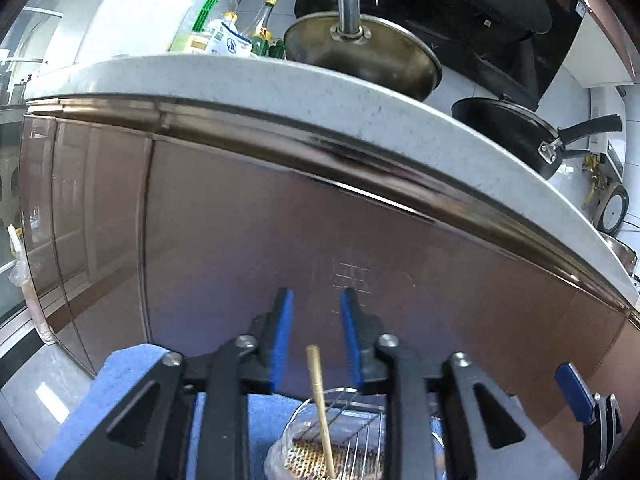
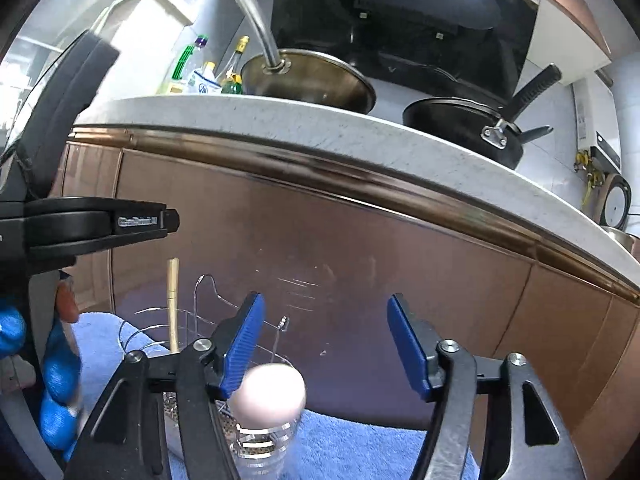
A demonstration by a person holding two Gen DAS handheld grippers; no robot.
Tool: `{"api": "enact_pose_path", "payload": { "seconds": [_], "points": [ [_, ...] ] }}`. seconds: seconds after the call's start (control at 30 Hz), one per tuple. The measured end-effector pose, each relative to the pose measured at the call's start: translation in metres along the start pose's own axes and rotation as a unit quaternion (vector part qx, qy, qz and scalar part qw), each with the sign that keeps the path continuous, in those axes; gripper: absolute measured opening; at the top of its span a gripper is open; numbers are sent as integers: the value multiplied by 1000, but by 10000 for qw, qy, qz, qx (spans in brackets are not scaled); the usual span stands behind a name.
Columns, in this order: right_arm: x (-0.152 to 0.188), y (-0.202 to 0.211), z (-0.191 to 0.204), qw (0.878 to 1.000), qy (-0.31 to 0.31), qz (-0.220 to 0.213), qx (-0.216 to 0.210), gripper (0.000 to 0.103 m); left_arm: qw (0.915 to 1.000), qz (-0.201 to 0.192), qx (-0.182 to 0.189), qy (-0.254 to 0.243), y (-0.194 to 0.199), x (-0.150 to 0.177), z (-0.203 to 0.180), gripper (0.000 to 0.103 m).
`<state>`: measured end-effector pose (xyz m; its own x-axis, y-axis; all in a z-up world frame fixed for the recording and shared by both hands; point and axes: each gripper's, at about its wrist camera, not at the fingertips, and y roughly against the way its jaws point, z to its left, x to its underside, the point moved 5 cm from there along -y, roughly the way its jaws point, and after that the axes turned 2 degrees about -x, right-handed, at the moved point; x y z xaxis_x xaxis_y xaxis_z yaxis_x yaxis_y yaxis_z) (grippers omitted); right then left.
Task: Organize utensils
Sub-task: 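Lift chopstick and spoon and drop both into the clear utensil holder, then withdraw both open tools back over the towel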
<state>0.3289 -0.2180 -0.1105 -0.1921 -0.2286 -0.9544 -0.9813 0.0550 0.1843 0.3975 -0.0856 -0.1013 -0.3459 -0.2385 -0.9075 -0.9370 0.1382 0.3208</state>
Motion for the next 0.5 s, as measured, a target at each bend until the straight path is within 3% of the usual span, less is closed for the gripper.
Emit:
{"api": "enact_pose_path", "payload": {
  "seconds": [0.23, 0.5],
  "points": [
    [-13, 42, -15, 9999, -79, 60, -20, 70, 9986, 276, -48, -451, 49, -9, 12, 28],
    [-7, 108, -38, 9961, -327, 672, -479, 72, 9941, 908, -59, -589, 119, -4, 53, 28]
  ]
}}
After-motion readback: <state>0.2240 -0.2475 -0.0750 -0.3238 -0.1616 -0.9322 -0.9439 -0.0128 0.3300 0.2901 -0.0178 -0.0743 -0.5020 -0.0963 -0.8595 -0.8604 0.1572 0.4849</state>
